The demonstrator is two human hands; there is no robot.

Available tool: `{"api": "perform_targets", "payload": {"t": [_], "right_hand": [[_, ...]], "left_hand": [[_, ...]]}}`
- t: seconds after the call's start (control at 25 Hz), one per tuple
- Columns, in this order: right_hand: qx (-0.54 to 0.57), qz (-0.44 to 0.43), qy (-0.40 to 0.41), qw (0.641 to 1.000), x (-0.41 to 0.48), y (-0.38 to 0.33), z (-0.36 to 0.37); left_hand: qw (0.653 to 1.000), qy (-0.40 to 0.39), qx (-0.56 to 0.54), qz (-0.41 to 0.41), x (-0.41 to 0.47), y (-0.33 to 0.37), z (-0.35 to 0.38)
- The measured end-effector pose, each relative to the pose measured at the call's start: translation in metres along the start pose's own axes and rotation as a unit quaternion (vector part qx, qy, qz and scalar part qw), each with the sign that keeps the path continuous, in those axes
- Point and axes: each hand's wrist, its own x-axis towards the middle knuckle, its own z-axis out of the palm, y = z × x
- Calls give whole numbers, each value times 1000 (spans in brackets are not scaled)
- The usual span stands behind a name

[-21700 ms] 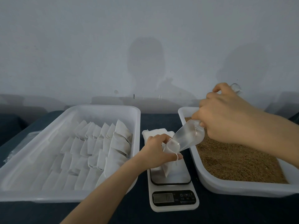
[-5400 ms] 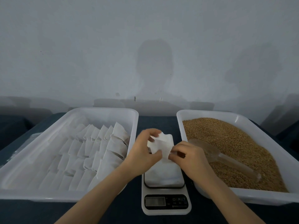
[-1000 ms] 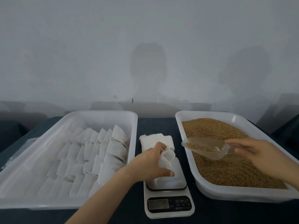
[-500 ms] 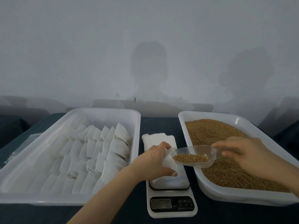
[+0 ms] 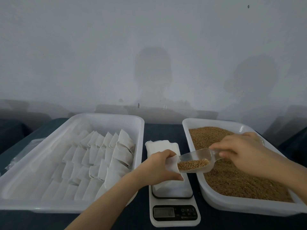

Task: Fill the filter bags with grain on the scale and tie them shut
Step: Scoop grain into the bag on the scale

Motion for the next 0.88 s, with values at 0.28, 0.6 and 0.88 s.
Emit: {"api": "perform_targets", "payload": {"t": [0.28,0.6,0.88], "right_hand": [[-62,-10,-16,998,4,-8,-21],[-174,-55,-20,983,17,-30,-40],[-312,-156,23,937,31,-69,-41]], "left_hand": [[1000,-22,1,1,7,13,-1],[1000,0,-1,-7,11,16,6],[997,19,-67,-24,2,14,2]]}}
